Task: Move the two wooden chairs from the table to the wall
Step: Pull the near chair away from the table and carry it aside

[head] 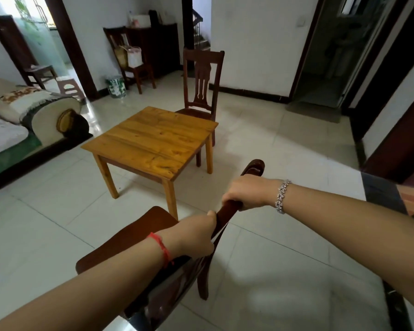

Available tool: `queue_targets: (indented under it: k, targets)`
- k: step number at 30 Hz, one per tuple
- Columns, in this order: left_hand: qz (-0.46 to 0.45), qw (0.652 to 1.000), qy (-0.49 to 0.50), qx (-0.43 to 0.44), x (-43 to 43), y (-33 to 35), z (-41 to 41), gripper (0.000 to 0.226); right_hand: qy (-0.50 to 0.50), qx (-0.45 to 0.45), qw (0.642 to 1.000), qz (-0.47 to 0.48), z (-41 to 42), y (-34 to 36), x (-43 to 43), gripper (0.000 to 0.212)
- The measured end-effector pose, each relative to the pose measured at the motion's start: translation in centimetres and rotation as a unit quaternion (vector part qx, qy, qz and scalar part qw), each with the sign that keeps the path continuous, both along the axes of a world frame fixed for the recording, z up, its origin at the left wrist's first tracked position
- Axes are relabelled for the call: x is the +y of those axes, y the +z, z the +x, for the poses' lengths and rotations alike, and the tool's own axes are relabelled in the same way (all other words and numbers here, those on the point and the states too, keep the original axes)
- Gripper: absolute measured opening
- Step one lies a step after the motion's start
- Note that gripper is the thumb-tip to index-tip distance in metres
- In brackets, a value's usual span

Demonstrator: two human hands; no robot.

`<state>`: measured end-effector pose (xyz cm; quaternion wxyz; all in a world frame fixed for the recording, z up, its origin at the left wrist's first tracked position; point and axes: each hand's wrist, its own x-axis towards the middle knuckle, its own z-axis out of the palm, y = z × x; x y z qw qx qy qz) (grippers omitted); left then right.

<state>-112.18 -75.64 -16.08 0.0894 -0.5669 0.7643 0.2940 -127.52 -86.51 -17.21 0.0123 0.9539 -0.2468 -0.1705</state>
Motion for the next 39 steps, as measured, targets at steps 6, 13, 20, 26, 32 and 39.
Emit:
queue_targets:
  k: [6,13,20,26,32,39]
  targets:
    - [-0.022,0.999,0.004,0.036,-3.4,-1.1,-5.3,0.046,-0.029,0.016,0.999,-0.026,-5.2,0.7,-2.3,0.018]
    - [-0.034,0.994,0.002,0.102,-8.0,-1.1,-11.7,0.04,-0.082,0.062,0.992,-0.073,-11.3,2.8,-5.4,0.025]
    - [-0.05,0.985,-0.044,0.159,-12.1,-0.9,-20.6,0.045,-0.15,0.084,0.982,-0.076,-20.7,3.1,-8.7,0.027]
    - [-0.06,0.986,-0.071,0.14,-15.2,-2.0,-26.9,0.064,-0.212,0.074,0.97,-0.094,-27.2,1.6,-10.9,0.026]
    - [-0.075,0.988,-0.074,0.113,-18.8,-2.3,-32.0,0.069,-0.222,0.065,0.969,-0.092,-31.6,1.0,-14.6,0.028]
    - [-0.031,0.993,-0.008,0.113,-20.3,-3.1,-38.8,0.071,-0.185,0.102,0.974,-0.078,-37.7,-0.2,-17.7,0.033]
